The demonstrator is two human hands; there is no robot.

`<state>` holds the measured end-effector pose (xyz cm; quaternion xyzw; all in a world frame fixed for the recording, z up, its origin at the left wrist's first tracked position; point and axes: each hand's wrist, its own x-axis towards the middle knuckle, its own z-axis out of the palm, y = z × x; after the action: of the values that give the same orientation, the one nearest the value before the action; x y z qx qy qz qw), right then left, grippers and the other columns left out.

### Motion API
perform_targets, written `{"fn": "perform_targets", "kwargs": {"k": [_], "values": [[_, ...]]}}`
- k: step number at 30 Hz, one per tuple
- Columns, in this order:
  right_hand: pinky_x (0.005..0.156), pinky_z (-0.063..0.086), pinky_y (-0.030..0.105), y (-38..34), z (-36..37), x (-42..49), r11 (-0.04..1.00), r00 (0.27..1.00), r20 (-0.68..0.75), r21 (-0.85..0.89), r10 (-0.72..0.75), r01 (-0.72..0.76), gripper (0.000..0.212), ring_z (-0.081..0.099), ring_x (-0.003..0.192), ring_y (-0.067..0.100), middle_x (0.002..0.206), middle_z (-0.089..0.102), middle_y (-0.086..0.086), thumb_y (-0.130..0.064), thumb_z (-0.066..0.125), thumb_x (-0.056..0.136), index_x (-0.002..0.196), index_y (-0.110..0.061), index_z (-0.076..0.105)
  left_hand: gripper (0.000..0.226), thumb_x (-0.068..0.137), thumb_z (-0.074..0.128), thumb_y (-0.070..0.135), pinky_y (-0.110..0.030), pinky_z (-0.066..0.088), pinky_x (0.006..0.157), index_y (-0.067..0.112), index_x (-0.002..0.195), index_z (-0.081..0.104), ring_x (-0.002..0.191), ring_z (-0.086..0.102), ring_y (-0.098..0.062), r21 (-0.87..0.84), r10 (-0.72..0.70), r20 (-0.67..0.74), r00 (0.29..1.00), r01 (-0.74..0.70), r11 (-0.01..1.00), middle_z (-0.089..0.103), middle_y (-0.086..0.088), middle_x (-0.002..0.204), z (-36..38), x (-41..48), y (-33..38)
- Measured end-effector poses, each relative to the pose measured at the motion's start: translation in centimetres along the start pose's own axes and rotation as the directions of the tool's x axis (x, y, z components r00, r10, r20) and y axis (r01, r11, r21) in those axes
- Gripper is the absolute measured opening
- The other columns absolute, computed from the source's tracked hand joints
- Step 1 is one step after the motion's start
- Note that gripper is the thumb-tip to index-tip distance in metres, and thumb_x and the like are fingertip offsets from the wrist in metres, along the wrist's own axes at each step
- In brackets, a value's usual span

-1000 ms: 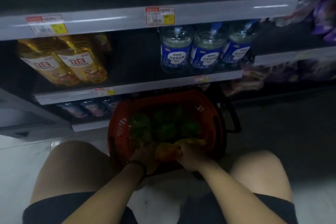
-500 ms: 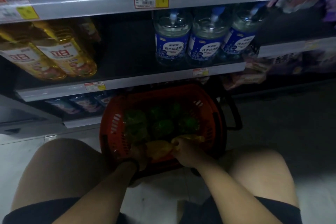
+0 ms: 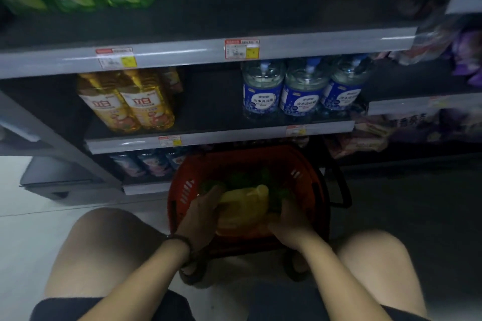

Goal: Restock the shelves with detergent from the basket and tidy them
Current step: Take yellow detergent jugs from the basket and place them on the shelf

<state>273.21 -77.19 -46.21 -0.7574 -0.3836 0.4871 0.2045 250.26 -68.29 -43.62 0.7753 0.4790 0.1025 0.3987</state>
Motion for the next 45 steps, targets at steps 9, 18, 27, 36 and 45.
{"fn": "perform_targets", "kwargs": {"k": [9, 18, 27, 36, 45], "values": [[0.094, 0.054, 0.018, -5.4, -4.5, -5.4, 0.911, 0.938, -0.135, 0.229, -0.32, 0.344, 0.084, 0.062, 0.122, -0.002, 0.133, 0.064, -0.023, -0.036, 0.098, 0.073, 0.136, -0.055, 0.046, 0.003, 0.107, 0.051, 0.044, -0.016, 0.042, 0.071, 0.047, 0.107, 0.053, 0.093, 0.061, 0.006, 0.009, 0.186, -0.123, 0.975, -0.187, 0.982, 0.064, 0.022, 0.101, -8.6, -0.4, 9.8], [0.106, 0.056, 0.051, -11.9, -13.1, -8.9, 0.785, 0.845, -0.263, 0.317, -0.466, 0.532, 0.076, 0.07, 0.124, 0.017, 0.134, 0.073, -0.004, -0.045, 0.091, 0.08, 0.144, -0.033, 0.052, 0.024, 0.099, 0.066, 0.044, -0.025, 0.06, 0.083, 0.047, 0.123, 0.063, 0.104, 0.072, 0.001, -0.366, 0.277, -0.201, 0.94, -0.334, 0.868, 0.073, 0.022, 0.115, -15.0, 1.6, 19.5], [0.089, 0.064, 0.034, -22.2, -22.0, -7.9, 0.778, 0.768, -0.405, 0.186, -0.497, 0.601, 0.032, 0.078, 0.104, 0.011, 0.121, 0.079, -0.005, -0.041, 0.067, 0.101, 0.131, -0.029, 0.062, 0.046, 0.097, 0.073, 0.031, -0.056, 0.058, 0.102, 0.029, 0.14, 0.06, 0.119, 0.074, -0.027, -0.735, 0.242, -0.009, 0.97, -0.17, 0.656, 0.075, -0.002, 0.131, -15.3, 7.7, 23.4], [0.098, 0.061, 0.052, -31.7, -30.8, -1.5, 0.715, 0.691, -0.47, 0.164, -0.549, 0.679, 0.038, 0.078, 0.107, 0.021, 0.119, 0.08, -0.002, -0.046, 0.064, 0.102, 0.134, -0.025, 0.068, 0.037, 0.099, 0.071, 0.025, -0.059, 0.059, 0.099, 0.014, 0.134, 0.066, 0.111, 0.076, -0.033, -0.74, 0.261, -0.163, 0.951, -0.293, 0.605, 0.078, -0.01, 0.122, -21.5, 18.1, 30.4], [0.085, 0.057, 0.031, -32.8, -31.6, 6.9, 0.753, 0.605, -0.57, -0.037, -0.556, 0.657, 0.043, 0.069, 0.113, 0.018, 0.13, 0.069, -0.007, -0.041, 0.063, 0.105, 0.145, -0.031, 0.054, 0.071, 0.085, 0.083, 0.023, -0.05, 0.059, 0.102, 0.026, 0.147, 0.049, 0.123, 0.07, -0.024, -0.634, 0.294, -0.3, 0.908, -0.419, 0.65, 0.071, -0.002, 0.134, -21.6, 26.5, 29.1]]}}
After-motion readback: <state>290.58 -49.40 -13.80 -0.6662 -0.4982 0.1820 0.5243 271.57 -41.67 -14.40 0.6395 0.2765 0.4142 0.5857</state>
